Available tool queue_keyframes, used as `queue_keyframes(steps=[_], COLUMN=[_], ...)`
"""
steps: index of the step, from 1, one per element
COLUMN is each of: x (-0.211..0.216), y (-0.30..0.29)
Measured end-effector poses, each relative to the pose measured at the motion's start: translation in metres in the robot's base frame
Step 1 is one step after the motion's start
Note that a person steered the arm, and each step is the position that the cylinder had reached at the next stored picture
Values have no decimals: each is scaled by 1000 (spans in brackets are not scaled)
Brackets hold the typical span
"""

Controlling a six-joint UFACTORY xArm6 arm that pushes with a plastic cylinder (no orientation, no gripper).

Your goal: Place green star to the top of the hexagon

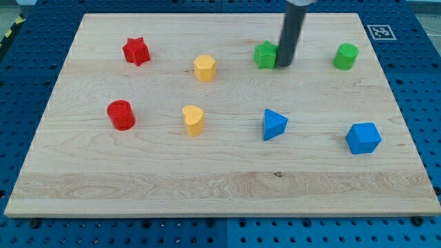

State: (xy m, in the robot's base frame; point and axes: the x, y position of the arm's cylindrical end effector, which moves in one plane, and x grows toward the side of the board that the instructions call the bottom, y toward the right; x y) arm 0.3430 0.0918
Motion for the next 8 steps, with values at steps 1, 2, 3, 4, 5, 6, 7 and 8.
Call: queue_keyframes(steps=[1,2,3,4,5,6,7,8], x=[-2,-6,-25,-45,-49,-32,-28,-55], y=[-48,-31,1,-6,-39,-78,-104,-110])
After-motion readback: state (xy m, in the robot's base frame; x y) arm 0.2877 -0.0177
